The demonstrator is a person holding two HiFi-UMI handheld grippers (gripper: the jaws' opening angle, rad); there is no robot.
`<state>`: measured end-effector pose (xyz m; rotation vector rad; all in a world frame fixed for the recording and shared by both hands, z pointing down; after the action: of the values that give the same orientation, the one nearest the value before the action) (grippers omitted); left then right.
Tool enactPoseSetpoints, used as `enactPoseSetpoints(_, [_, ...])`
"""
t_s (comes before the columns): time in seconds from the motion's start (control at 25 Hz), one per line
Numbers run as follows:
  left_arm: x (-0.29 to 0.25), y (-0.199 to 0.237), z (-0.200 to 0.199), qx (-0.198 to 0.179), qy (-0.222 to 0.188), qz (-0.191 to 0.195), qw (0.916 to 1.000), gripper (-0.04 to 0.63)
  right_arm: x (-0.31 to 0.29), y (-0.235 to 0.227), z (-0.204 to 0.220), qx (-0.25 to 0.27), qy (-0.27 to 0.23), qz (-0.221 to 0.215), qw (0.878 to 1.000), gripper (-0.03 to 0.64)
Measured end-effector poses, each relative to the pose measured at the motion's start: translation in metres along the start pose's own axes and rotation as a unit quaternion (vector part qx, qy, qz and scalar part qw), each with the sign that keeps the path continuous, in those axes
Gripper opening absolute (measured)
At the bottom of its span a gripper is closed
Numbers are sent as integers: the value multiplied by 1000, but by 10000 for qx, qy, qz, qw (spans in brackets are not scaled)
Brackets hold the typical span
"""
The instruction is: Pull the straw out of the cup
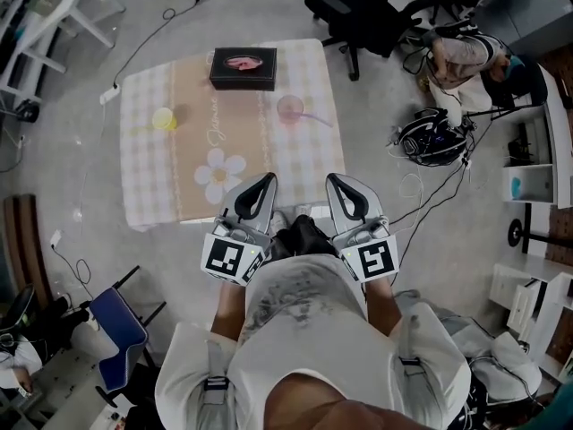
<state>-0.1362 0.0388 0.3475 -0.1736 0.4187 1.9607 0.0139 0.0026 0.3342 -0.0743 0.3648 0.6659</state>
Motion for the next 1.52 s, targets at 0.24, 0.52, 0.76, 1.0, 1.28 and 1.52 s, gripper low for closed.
enactPoseSetpoints(0.24, [-27,5,-3,31,86,-105,9999,6,-19,-25,-1,-87,-61,-183,9998,11])
enactPoseSetpoints(0.52, [-62,10,-4,52,227,-230,9995,6,-35,-57,2,-108,57,-445,9989,11])
enactPoseSetpoints(0.76, [-82,16,3,107,368,-356,9986,6,-46,-78,-1,-226,-220,-483,9983,11])
enactPoseSetpoints(1.0, [-97,27,3,64,444,-337,9984,6,-54,-88,2,-184,-4,-477,9987,11])
enactPoseSetpoints(1.28, [-113,45,5,-19,588,-108,9982,6,-71,-89,11,-288,315,-288,9987,11])
enactPoseSetpoints(1.52, [-125,60,11,-114,727,111,9972,6,-77,-87,15,-372,399,-86,9985,11])
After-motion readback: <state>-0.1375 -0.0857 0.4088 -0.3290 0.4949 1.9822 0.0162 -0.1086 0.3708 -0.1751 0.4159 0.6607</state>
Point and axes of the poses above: the fingertips, and each gripper's own axes: x backward along the fingers, y to its left, z out of its underside, the point moved 5 cm from there along x, backward along the fingers, and after that the axes turned 14 degrees about y, right-handed, at the moved point
